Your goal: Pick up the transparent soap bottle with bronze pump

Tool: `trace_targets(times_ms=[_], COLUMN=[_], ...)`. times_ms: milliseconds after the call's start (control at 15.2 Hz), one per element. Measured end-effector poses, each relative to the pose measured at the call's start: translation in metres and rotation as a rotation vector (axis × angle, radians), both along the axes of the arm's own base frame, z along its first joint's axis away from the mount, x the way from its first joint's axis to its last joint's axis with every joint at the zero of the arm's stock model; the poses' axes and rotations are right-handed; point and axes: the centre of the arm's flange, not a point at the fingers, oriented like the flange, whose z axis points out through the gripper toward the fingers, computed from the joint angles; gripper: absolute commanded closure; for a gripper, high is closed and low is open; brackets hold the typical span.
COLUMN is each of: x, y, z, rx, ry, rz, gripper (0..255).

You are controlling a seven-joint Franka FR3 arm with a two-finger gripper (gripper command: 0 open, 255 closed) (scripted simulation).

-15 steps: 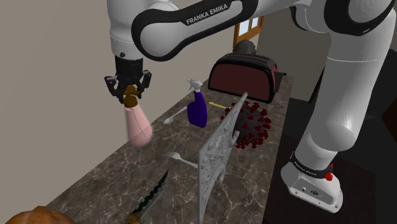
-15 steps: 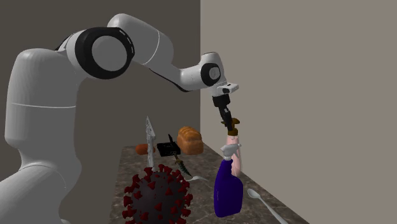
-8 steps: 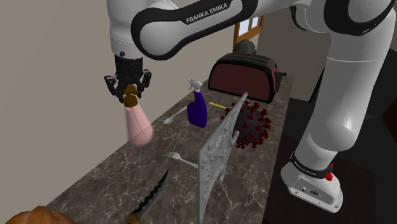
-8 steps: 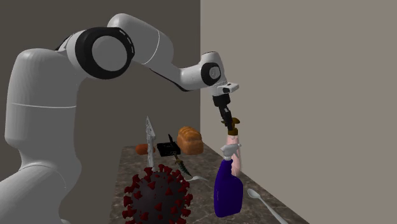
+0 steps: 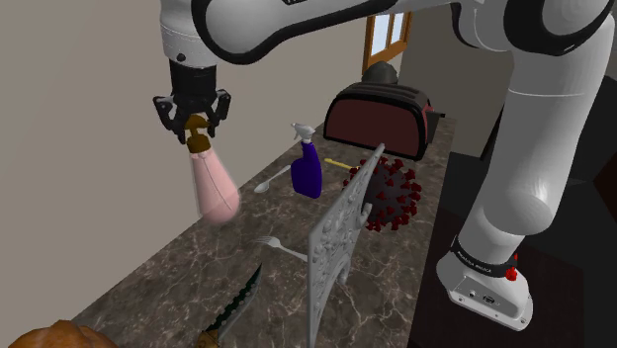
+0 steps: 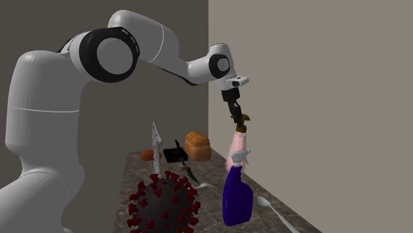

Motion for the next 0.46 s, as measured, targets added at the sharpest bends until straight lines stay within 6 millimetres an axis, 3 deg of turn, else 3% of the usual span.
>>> trace_targets(times_ms=[462], x=[-0.001], y=[0.000], z=[0.035], rx=[0.000], ry=[0.000], rz=[0.000], gripper=[255])
